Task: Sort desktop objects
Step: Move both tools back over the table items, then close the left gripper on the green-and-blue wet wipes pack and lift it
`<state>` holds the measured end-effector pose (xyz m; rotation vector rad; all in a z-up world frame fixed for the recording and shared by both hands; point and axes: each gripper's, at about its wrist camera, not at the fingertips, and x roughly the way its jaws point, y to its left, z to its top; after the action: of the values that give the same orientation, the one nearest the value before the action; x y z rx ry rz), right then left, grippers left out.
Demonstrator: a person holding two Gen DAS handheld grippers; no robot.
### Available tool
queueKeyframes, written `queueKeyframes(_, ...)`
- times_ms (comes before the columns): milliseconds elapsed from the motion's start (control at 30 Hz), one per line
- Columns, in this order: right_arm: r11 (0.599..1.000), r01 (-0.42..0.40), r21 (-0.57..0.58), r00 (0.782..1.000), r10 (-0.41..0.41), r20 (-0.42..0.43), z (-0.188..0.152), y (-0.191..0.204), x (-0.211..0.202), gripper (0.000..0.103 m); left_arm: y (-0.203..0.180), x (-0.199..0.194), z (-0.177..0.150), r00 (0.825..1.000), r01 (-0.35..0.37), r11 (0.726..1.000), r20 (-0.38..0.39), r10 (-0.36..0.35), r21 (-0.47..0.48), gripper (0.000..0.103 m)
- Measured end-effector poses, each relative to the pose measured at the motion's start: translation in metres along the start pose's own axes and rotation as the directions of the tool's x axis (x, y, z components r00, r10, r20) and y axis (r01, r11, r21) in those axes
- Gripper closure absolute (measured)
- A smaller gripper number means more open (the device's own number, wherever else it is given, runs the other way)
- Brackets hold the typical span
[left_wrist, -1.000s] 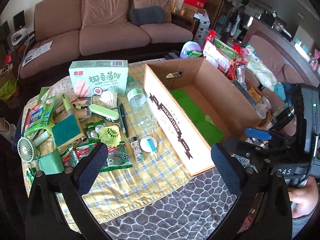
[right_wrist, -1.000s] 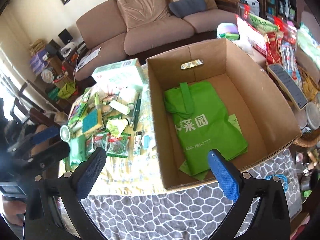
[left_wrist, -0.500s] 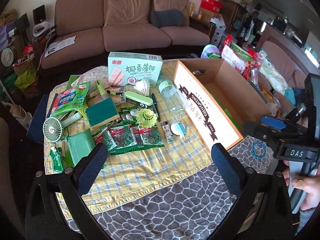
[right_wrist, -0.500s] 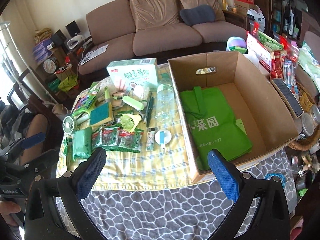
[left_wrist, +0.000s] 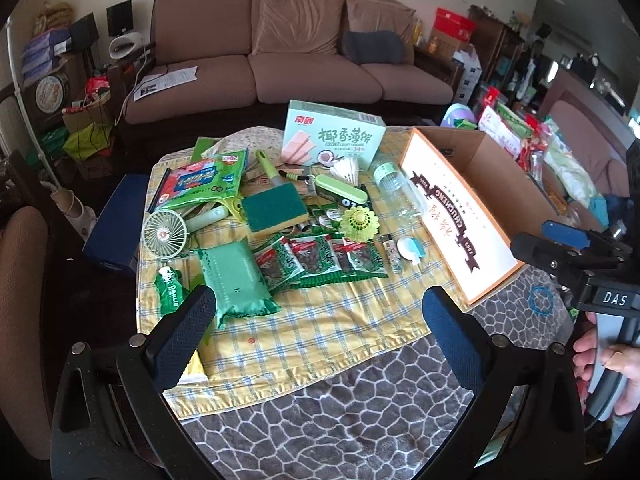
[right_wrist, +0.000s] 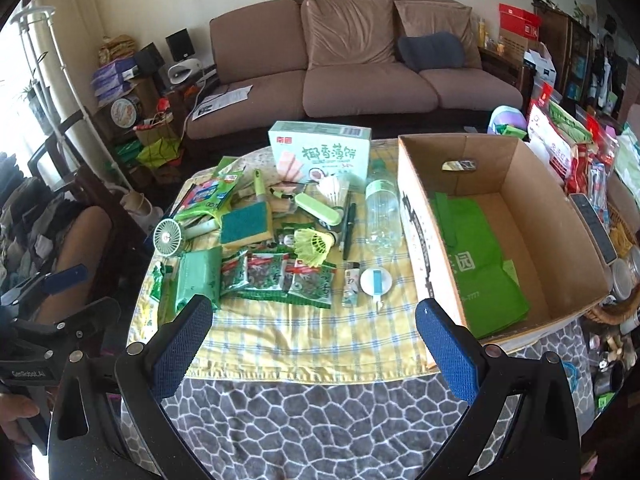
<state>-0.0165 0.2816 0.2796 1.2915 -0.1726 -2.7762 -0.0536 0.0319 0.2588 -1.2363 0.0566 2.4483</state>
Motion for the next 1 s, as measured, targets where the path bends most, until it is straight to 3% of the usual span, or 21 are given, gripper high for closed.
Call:
queueKeyframes(367, 0.993, -0.079, -0.090, 0.997, 0.078, -0.014, 0.016, 0.063, 0.051, 0.000, 0.119, 0.002, 0.000, 0.996, -0.089, 0.987, 0.013, 0.091, -0.132, 0.000)
queueKeyframes(533, 0.980, -0.177, -0.096, 0.984, 0.173, -0.044, 0.023, 0.086, 0.084, 0.000, 0.168, 0.019, 0.005, 0.994, -0.111, 0.975, -0.006, 0.112, -0.192, 0.000)
queueKeyframes(767, 0.970, -0.227, -0.083, 0.971, 0.219, -0.091, 0.039, 0.106, 0.141, 0.000, 0.232, 0.060, 0.027, 0.992, -0.130, 0.957, -0.029, 0.126, -0.258, 0.000)
queueKeyframes(1000, 0.962, -0.271, -0.039, 0.958, 0.266, -0.112, 0.074, 0.120, 0.204, 0.000, 0.286, 0.127, 0.060, 0.986, -0.165, 0.947, -0.068, 0.152, -0.276, 0.000)
